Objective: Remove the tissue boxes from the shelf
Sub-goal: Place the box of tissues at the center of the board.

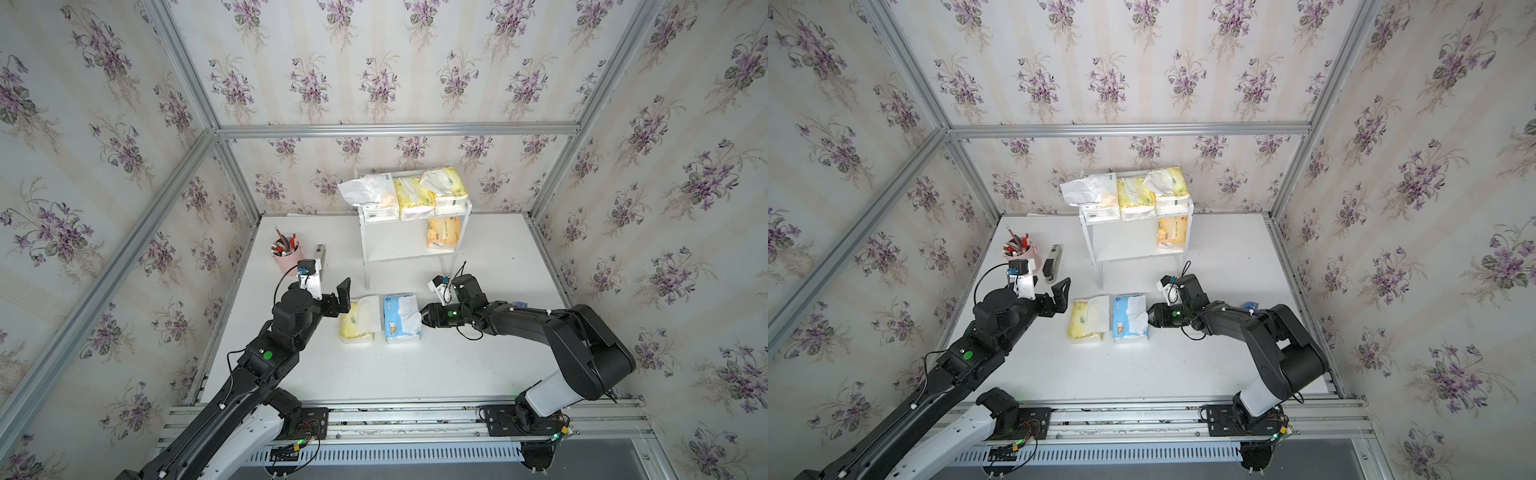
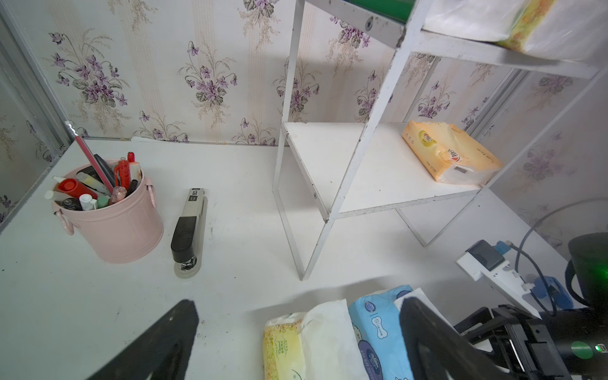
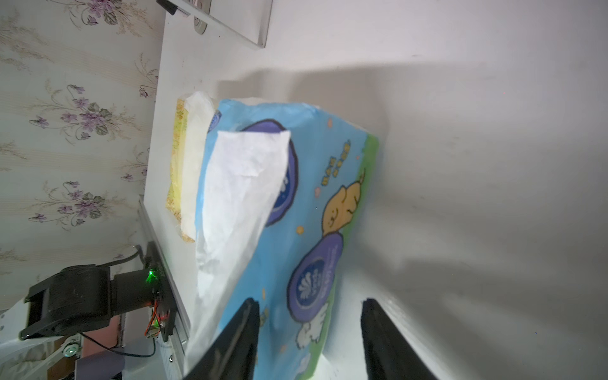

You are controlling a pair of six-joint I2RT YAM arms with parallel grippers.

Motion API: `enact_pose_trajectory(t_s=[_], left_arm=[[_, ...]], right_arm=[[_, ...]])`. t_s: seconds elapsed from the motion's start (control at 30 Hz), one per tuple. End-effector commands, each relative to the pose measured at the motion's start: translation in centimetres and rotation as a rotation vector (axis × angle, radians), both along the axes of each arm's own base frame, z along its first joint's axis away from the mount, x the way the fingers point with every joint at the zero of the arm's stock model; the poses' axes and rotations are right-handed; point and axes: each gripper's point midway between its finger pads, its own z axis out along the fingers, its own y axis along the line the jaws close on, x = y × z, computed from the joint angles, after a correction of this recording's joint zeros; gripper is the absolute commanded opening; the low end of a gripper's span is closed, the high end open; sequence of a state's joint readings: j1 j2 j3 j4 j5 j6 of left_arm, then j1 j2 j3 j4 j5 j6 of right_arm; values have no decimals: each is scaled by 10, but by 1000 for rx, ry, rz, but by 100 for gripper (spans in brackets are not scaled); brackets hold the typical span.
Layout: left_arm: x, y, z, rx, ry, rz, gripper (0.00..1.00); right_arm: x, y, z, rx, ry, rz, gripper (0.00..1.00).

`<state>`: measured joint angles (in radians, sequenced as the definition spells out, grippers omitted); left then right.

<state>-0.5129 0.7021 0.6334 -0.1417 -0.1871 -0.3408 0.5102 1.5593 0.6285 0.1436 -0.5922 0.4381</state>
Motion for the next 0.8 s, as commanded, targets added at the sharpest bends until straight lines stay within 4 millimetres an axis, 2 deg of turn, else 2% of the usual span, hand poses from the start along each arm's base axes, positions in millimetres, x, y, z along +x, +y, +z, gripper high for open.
enact_pose_trajectory(t_s=[0.0, 0.13, 0.3, 0.4, 0.5, 0.63, 0.77], left_arm=[[2, 1, 4, -16, -10, 15, 99], [3, -10, -9, -83, 25, -23, 99], [6, -25, -29, -185, 92, -53, 99], [9, -40, -40, -271, 135, -93, 99], [12, -52, -55, -333, 196, -115, 99], [17, -51, -81, -399, 298, -36, 99], [17, -49, -103, -450, 378, 26, 99]], right_arm=[[-3, -16, -4, -95, -38, 1, 54], [-1, -30, 11, -173, -131, -3, 54], [11, -48, 46, -251, -317, -34, 56], [24, -60, 78, -292, -485, -75, 57], [33, -65, 122, -284, -689, -93, 57], [36, -64, 169, -296, -921, -38, 57], [39, -52, 192, -341, -1080, 82, 58]])
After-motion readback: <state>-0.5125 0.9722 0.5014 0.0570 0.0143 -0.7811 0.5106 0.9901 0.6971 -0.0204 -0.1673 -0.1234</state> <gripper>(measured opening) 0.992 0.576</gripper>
